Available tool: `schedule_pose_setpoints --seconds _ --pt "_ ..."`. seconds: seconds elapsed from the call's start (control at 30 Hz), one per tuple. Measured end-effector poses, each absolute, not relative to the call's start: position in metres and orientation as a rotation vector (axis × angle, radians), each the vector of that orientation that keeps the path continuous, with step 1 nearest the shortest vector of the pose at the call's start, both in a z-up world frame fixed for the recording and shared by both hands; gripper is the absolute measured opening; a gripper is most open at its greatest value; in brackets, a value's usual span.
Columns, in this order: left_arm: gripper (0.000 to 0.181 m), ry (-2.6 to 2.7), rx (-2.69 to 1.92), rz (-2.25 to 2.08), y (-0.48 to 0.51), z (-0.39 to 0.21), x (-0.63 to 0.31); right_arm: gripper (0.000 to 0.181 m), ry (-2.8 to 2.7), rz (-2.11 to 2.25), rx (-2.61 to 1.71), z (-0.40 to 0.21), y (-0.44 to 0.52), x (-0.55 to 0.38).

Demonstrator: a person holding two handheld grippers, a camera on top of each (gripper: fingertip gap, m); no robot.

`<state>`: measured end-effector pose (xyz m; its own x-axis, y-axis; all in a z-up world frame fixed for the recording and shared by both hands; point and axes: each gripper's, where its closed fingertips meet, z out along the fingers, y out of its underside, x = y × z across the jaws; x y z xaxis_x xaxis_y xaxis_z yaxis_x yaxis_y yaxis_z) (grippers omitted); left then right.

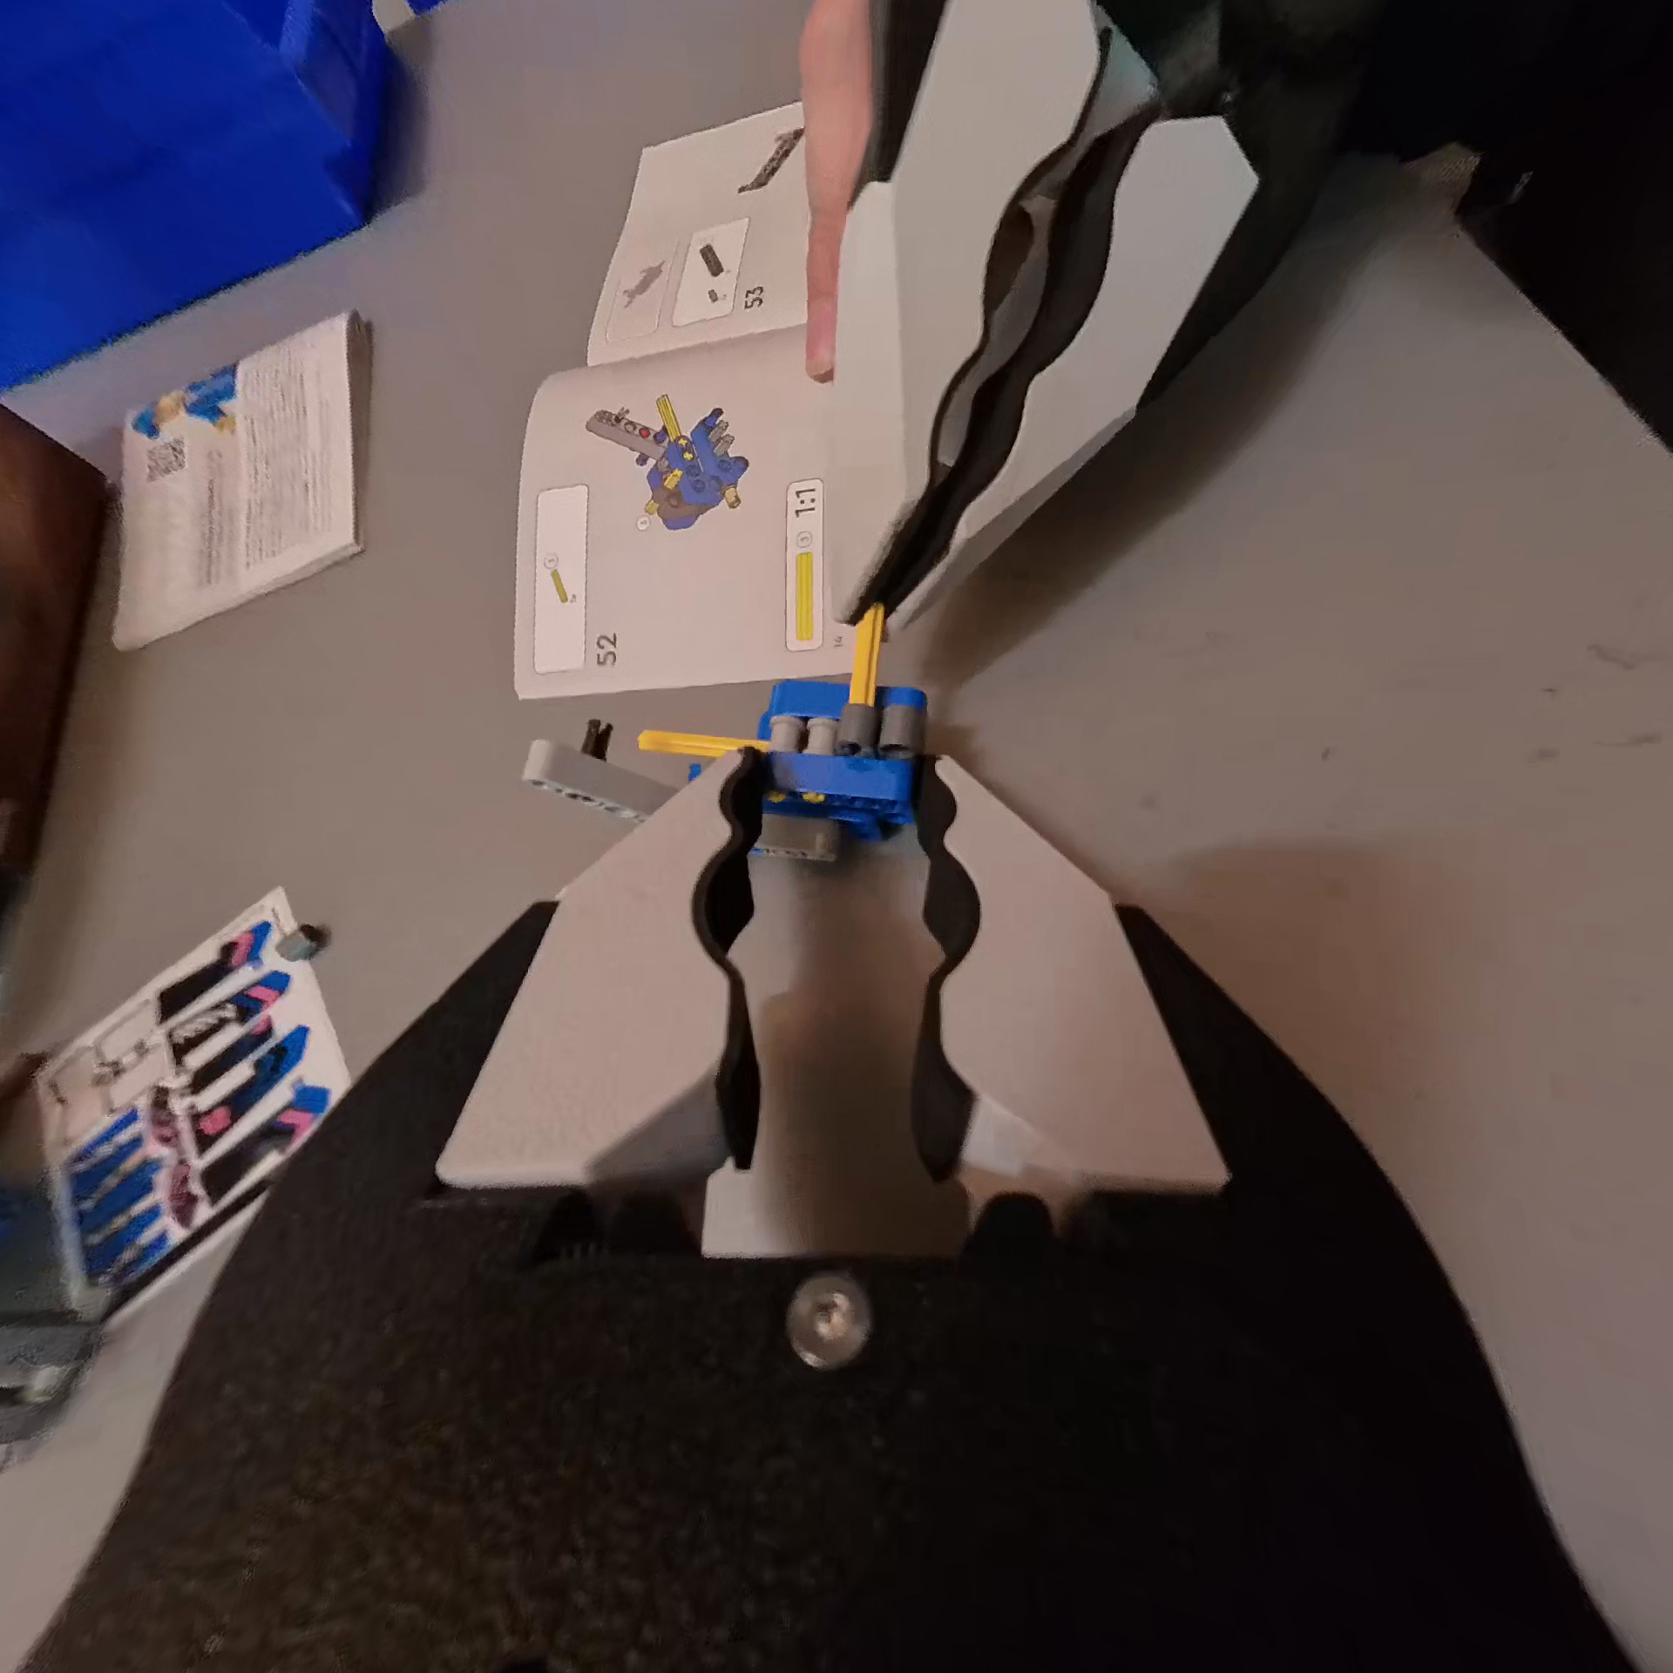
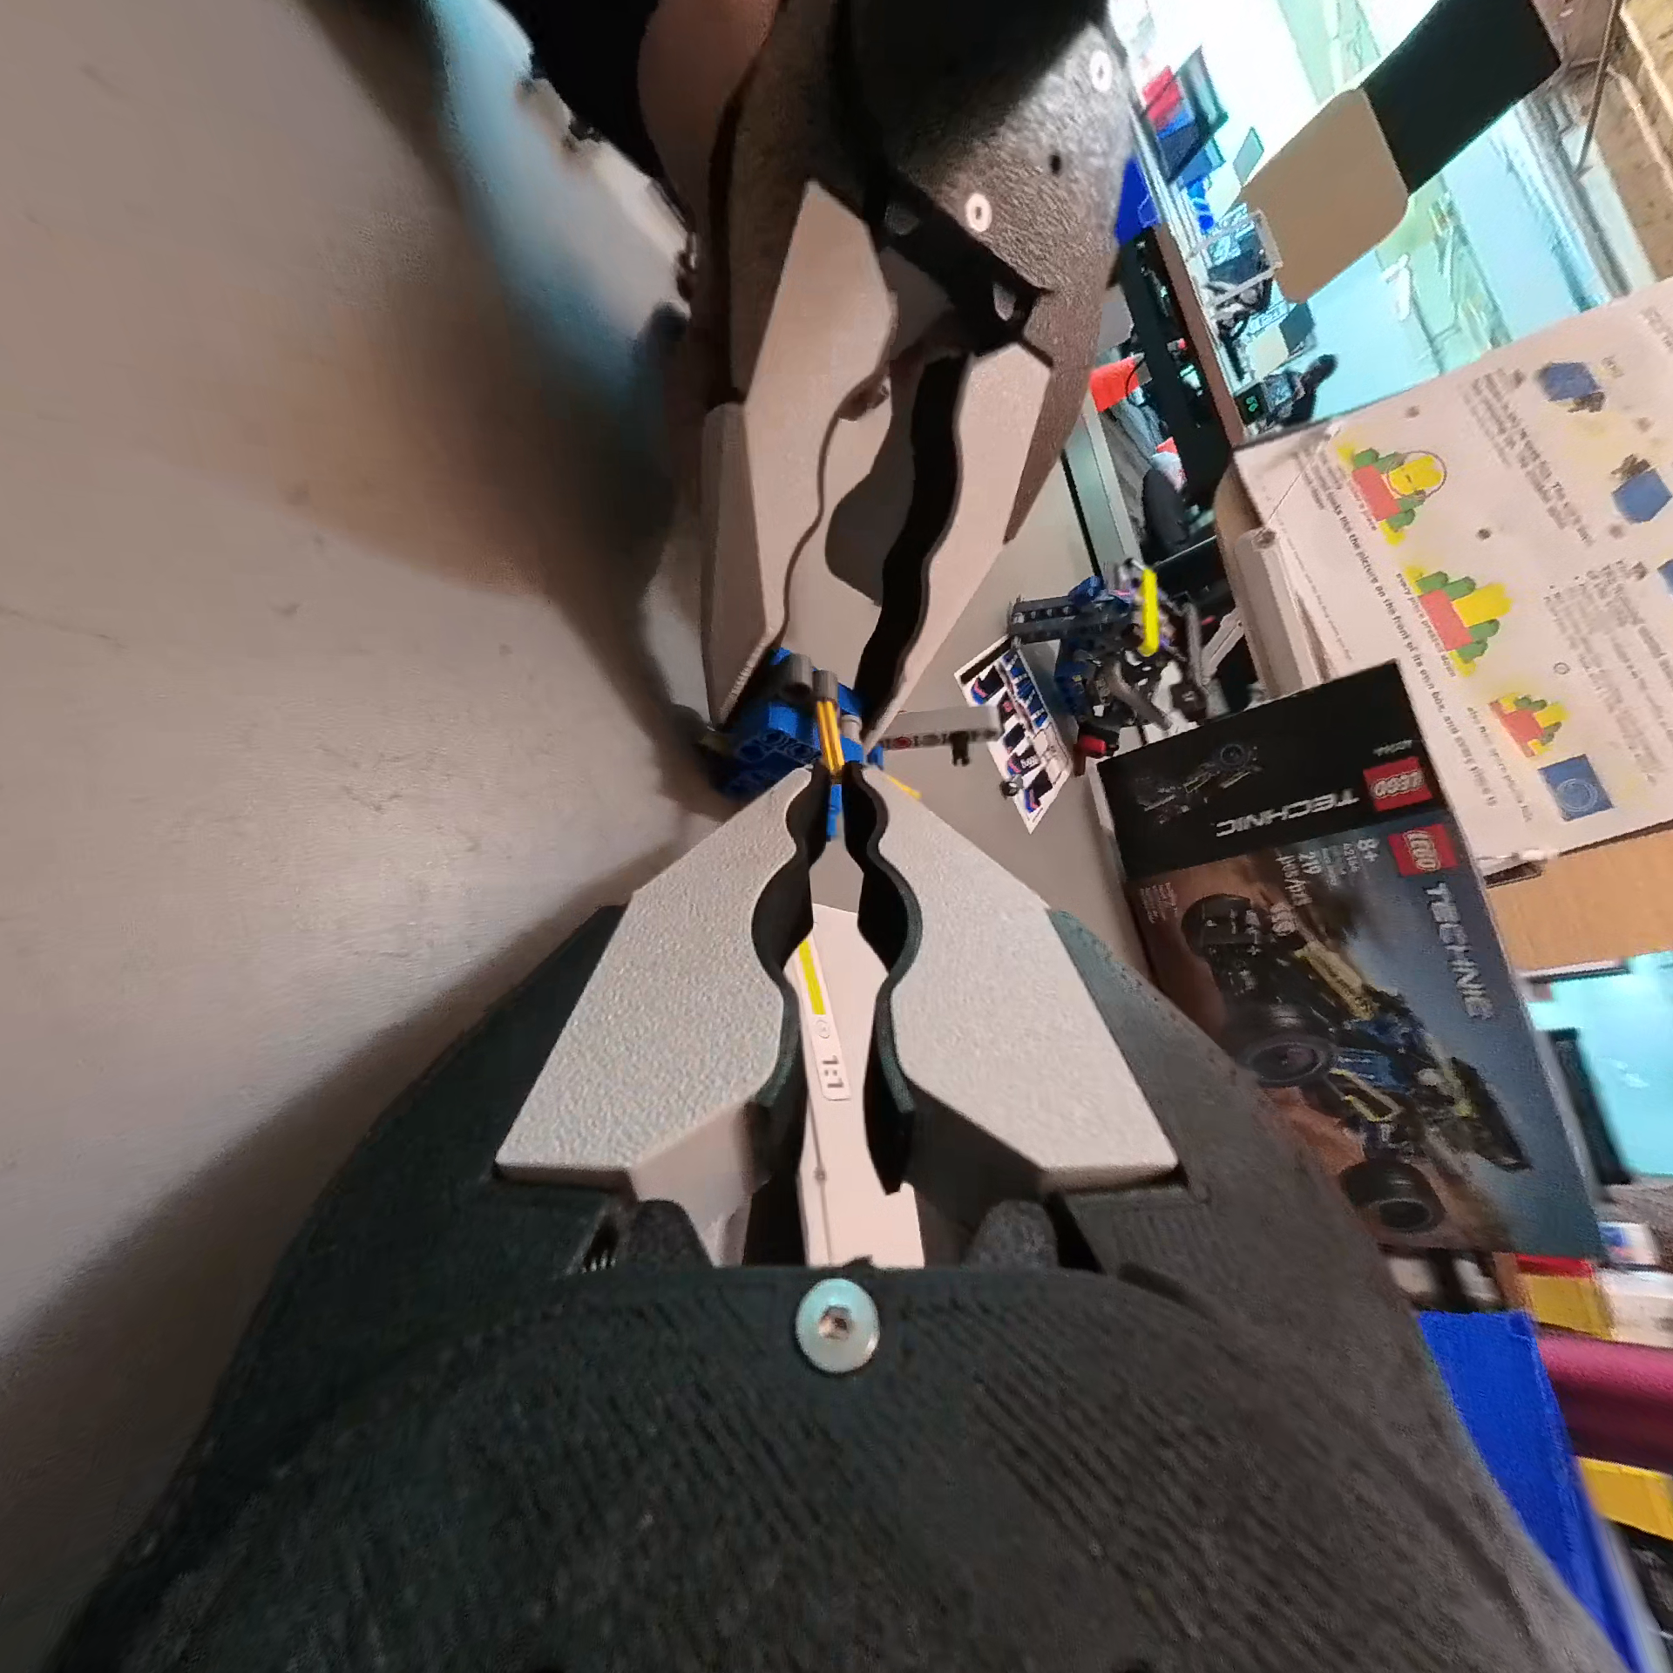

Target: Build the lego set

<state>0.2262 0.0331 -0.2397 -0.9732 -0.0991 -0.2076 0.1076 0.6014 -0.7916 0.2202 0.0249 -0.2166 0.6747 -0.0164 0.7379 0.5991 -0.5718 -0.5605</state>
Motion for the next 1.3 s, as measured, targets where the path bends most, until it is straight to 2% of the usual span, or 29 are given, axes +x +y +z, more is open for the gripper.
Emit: schedule_pose_setpoints --seconds 0.4,0.9,1.3 --pt "0.032 2.667 -0.022 -1.350 0.034 -0.240 0.223 0.003 -0.649 -1.113 -2.047 -0.219 0.027 0.222" --pt "0.032 2.365 0.222 -0.986 0.034 -0.236 0.236 0.002 -0.087 -0.436 -2.098 -0.219 0.024 0.221" --pt "0.031 2.427 0.103 -0.938 0.035 -0.241 0.239 0.003 -0.253 -0.666 -2.118 -0.221 0.027 0.220"
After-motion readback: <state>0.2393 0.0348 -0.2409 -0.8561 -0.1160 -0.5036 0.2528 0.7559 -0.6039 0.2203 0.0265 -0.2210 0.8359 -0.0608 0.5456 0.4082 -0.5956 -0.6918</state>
